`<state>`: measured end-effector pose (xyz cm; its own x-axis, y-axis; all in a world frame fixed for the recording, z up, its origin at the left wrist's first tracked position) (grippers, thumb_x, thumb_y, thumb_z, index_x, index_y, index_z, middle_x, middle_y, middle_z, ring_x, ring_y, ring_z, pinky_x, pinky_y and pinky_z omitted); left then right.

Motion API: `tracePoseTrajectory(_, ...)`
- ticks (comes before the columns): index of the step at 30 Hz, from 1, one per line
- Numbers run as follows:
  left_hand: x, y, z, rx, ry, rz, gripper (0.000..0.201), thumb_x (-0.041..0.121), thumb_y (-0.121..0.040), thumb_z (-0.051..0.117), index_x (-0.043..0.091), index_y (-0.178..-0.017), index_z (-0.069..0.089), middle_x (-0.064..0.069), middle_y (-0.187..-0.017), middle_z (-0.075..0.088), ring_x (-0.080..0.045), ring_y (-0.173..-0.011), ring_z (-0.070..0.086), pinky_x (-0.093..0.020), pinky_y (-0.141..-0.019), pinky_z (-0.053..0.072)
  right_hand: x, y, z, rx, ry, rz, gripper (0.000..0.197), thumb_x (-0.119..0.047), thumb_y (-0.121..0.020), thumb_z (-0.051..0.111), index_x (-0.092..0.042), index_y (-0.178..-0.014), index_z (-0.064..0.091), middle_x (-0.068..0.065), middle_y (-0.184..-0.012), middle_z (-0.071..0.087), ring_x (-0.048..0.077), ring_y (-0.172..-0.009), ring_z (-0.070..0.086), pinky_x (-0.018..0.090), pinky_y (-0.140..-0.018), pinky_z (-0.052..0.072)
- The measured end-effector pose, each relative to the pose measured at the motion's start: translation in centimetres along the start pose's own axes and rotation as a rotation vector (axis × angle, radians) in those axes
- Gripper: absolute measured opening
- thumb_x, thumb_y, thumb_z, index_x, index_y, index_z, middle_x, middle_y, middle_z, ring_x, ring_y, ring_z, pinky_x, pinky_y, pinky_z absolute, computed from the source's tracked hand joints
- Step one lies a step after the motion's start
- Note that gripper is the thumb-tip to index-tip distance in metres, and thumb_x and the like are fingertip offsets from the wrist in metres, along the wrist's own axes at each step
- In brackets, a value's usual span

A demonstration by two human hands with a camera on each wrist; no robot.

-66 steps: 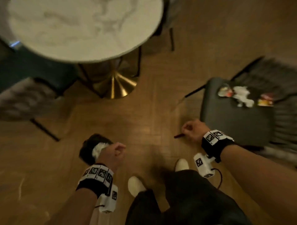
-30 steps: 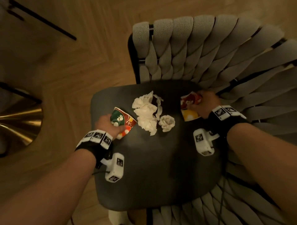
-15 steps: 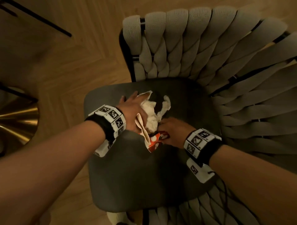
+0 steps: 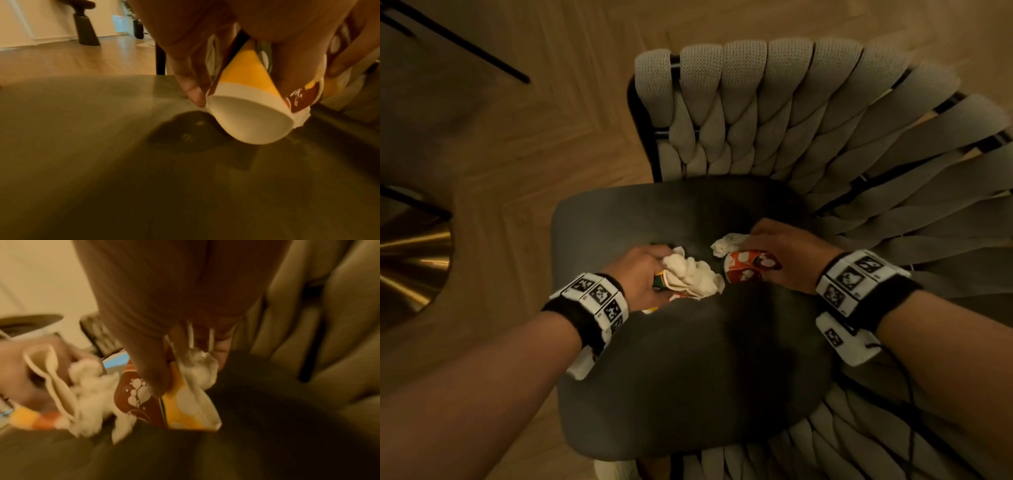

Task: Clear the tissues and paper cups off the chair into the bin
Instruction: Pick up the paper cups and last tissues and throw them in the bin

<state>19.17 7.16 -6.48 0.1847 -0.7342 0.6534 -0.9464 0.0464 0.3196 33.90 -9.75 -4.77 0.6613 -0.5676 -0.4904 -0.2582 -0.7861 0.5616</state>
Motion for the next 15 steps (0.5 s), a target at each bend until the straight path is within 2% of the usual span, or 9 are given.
tracePoseTrajectory(3, -1.0, 2.8, -0.7, 0.068, 0.081, -0.097, 0.028, 0.025, -0.064, 0.082, 0.018, -0.091, 0.074, 0.003, -0.103, 0.067, -0.006, -0.088, 0.062, -0.021, -0.082, 0.050, -0.6, -3.3, 1.7, -0.166, 0.215, 0.044, 0.084, -0.021, -0.073, 0.076, -0.047, -0.136, 0.027, -0.003, -0.153, 0.016, 0.031, -0.136, 0.028, 0.051, -0.107, 0.039)
tracePoseTrajectory(5, -1.5, 4.9, -1.1, 0.109, 0.141, -0.167, 0.030, 0.023, -0.063, 0.083, 0.020, -0.092, 0.074, 0.009, -0.105, 0.065, -0.004, -0.091, 0.063, -0.023, -0.084, 0.052, -1.1, -4.7, 2.1, -0.238, 0.326, 0.084, 0.086, -0.022, -0.073, 0.077, -0.046, -0.138, 0.026, -0.001, -0.156, 0.011, 0.035, -0.140, 0.020, 0.054, -0.109, 0.035)
tracePoseTrajectory(6, -1.7, 5.9, -1.2, 0.142, 0.177, -0.193, 0.031, 0.022, -0.062, 0.084, 0.020, -0.091, 0.074, 0.011, -0.104, 0.066, -0.002, -0.091, 0.064, -0.024, -0.084, 0.053, -1.5, -5.2, 2.1, -0.251, 0.369, 0.085, 0.079, -0.023, -0.074, 0.076, -0.041, -0.137, 0.032, 0.001, -0.154, 0.016, 0.036, -0.138, 0.024, 0.052, -0.108, 0.037)
tracePoseTrajectory(8, -1.8, 7.8, -1.4, 0.214, 0.275, -0.256, 0.034, 0.019, -0.059, 0.086, 0.022, -0.091, 0.073, 0.014, -0.100, 0.067, -0.001, -0.091, 0.065, -0.022, -0.082, 0.054, -2.3, -5.5, 2.1, -0.281, 0.447, 0.039, 0.056, -0.026, -0.079, 0.070, -0.027, -0.130, 0.046, 0.006, -0.141, 0.040, 0.031, -0.127, 0.042, 0.043, -0.103, 0.042)
tracePoseTrajectory(10, -2.0, 9.5, -1.4, 0.270, 0.380, -0.336, 0.041, 0.020, -0.057, 0.087, 0.026, -0.095, 0.071, 0.015, -0.096, 0.069, -0.001, -0.092, 0.066, -0.021, -0.081, 0.055, -2.5, -5.0, 2.1, -0.294, 0.398, 0.066, 0.035, -0.032, -0.081, 0.065, -0.018, -0.112, 0.059, 0.008, -0.117, 0.060, 0.028, -0.111, 0.057, 0.040, -0.095, 0.048)
tracePoseTrajectory(11, -2.0, 10.4, -1.4, 0.286, 0.434, -0.379, 0.044, 0.020, -0.057, 0.088, 0.028, -0.097, 0.070, 0.014, -0.098, 0.070, -0.001, -0.093, 0.066, -0.021, -0.082, 0.056, -2.1, -4.6, 2.1, -0.287, 0.330, 0.113, 0.030, -0.036, -0.079, 0.066, -0.017, -0.102, 0.063, 0.007, -0.106, 0.064, 0.028, -0.103, 0.061, 0.040, -0.092, 0.051)
tracePoseTrajectory(12, -2.1, 11.2, -1.3, 0.306, 0.487, -0.420, 0.047, 0.019, -0.057, 0.088, 0.029, -0.098, 0.068, 0.015, -0.100, 0.070, -0.001, -0.093, 0.066, -0.020, -0.081, 0.056, -1.6, -4.1, 2.1, -0.269, 0.249, 0.175, 0.031, -0.038, -0.076, 0.070, -0.017, -0.098, 0.064, 0.006, -0.100, 0.065, 0.027, -0.099, 0.063, 0.040, -0.089, 0.053)
tracePoseTrajectory(13, -2.1, 12.2, -1.2, 0.329, 0.539, -0.462, 0.049, 0.016, -0.057, 0.088, 0.030, -0.100, 0.067, 0.017, -0.102, 0.070, -0.001, -0.092, 0.067, -0.019, -0.081, 0.056, -1.1, -3.5, 2.1, -0.234, 0.170, 0.248, 0.037, -0.038, -0.072, 0.075, -0.018, -0.101, 0.064, 0.005, -0.102, 0.064, 0.026, -0.100, 0.063, 0.039, -0.089, 0.053)
tracePoseTrajectory(15, -2.1, 14.4, -1.3, 0.396, 0.639, -0.543, 0.052, 0.009, -0.057, 0.087, 0.029, -0.101, 0.065, 0.018, -0.099, 0.071, -0.001, -0.091, 0.067, -0.016, -0.079, 0.055, -0.3, -2.0, 2.5, -0.150, 0.009, 0.385, 0.057, -0.036, -0.065, 0.082, -0.018, -0.114, 0.061, 0.005, -0.113, 0.061, 0.024, -0.102, 0.061, 0.037, -0.088, 0.052)
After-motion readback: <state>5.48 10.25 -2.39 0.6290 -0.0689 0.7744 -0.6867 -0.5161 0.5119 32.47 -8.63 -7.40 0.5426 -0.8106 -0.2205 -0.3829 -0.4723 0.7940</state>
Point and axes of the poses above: each hand's wrist, its own y-axis away from the middle knuckle, its own z-axis out of the palm, x = y × z, the point moved 5 cm from there along -y, towards the middle knuckle
